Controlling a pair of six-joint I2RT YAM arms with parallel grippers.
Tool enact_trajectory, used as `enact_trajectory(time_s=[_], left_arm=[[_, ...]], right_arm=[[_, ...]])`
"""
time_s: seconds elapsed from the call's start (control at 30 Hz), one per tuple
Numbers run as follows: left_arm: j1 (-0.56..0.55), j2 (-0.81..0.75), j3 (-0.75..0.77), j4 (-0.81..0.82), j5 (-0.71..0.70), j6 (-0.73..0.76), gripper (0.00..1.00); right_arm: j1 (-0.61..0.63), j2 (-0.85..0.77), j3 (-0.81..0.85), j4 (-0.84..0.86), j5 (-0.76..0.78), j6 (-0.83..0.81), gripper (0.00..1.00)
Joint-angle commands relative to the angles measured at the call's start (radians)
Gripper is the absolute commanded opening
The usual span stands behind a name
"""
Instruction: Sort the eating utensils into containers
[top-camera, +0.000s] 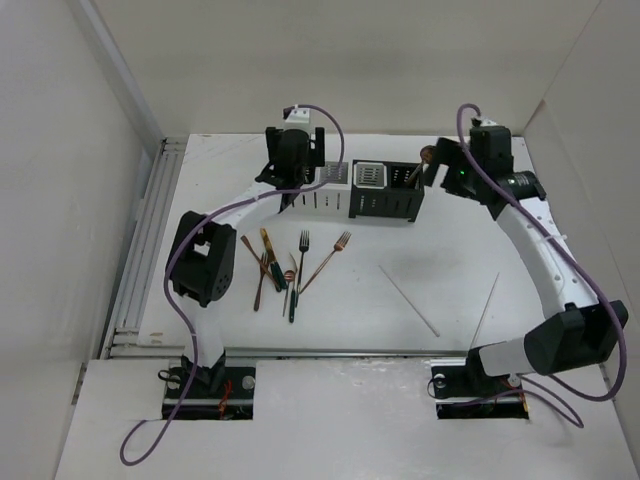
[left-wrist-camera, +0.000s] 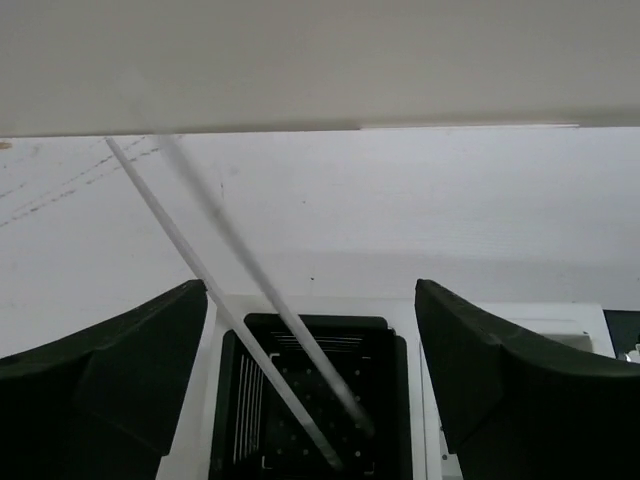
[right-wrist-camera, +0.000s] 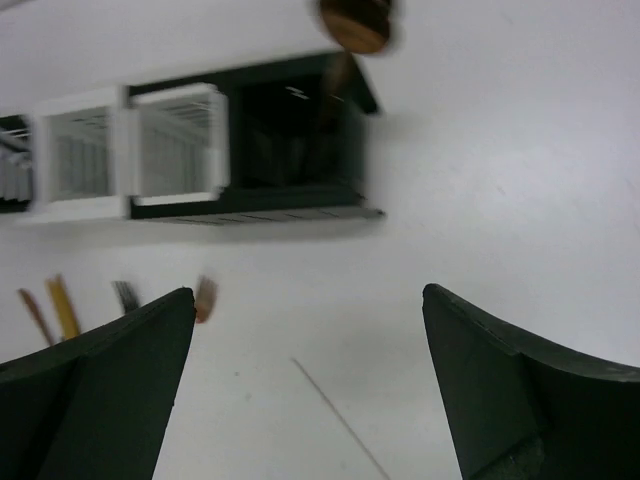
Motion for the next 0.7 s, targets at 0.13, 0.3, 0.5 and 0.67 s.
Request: enact_trajectory(time_s=[0.13, 0.3, 0.5, 0.67], left_arm=[[0.039, 0.024, 0.223, -0.256, -0.045, -0.101, 0.93], [0.068, 0.047, 0.337, -0.44, 0.026, -0.198, 0.93], [0.111, 0.075, 0.391, -0.529, 0.085, -0.282, 0.93], [0.12, 0.084, 0.423, -0.565, 0.063, -0.282, 0.93]], right_arm=[[-0.396, -0.004, -0.237, -0.374, -0.056, 0.188, 1.0], [-0.584, 0.035, -0.279, -0.452, 0.053, 0.196, 1.0], [-0.688, 0.212, -0.232, -0.453, 0.055, 0.086, 0.95], [-0.688, 0.345, -0.242, -0.453, 0.065, 0.041, 0.81]])
